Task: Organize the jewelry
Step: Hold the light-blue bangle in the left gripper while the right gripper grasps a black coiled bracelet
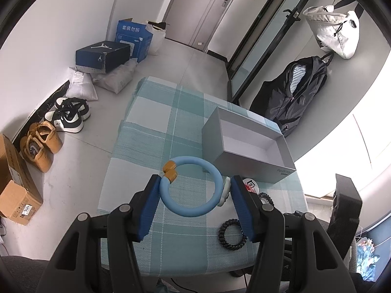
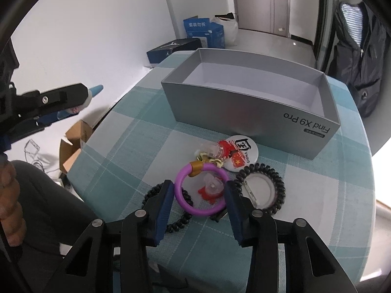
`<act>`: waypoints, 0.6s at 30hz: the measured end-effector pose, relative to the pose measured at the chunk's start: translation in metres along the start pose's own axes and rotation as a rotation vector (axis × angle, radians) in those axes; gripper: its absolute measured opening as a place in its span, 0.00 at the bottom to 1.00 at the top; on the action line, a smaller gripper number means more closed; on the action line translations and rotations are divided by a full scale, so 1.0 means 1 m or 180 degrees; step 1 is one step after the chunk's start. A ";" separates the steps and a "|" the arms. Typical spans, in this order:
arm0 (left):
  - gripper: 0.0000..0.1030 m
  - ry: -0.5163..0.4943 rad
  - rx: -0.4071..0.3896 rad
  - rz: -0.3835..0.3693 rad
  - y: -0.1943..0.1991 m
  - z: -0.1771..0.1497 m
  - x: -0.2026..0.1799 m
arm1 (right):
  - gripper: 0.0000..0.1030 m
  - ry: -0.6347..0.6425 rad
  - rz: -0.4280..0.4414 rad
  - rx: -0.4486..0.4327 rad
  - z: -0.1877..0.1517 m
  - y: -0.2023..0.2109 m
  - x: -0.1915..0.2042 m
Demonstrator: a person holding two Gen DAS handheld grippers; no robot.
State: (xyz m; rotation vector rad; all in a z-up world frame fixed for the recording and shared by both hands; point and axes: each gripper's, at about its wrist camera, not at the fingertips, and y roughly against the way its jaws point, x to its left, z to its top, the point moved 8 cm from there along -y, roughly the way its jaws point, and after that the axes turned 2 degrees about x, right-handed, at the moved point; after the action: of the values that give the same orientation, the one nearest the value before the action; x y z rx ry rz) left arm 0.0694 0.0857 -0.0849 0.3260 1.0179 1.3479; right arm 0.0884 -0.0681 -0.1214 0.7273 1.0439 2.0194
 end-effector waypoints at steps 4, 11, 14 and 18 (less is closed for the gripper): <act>0.51 0.0013 0.0002 0.0010 -0.001 0.001 0.000 | 0.43 -0.0064 0.0128 -0.0152 0.004 0.014 0.001; 0.51 -0.0009 0.0022 -0.0003 -0.003 0.000 -0.004 | 0.67 -0.0221 0.0073 -0.0226 0.003 0.023 -0.015; 0.51 -0.0013 0.0038 -0.0014 -0.005 -0.001 -0.007 | 0.69 -0.0330 -0.0062 -0.0206 0.001 0.022 -0.029; 0.51 -0.0040 0.0055 -0.0009 -0.007 -0.001 -0.010 | 0.69 -0.0474 -0.0248 -0.0076 -0.004 0.013 -0.049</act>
State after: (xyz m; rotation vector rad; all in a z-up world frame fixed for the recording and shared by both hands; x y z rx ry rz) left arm 0.0743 0.0741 -0.0867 0.3456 1.0198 1.3336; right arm 0.1086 -0.1145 -0.1198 0.7991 0.9460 1.8780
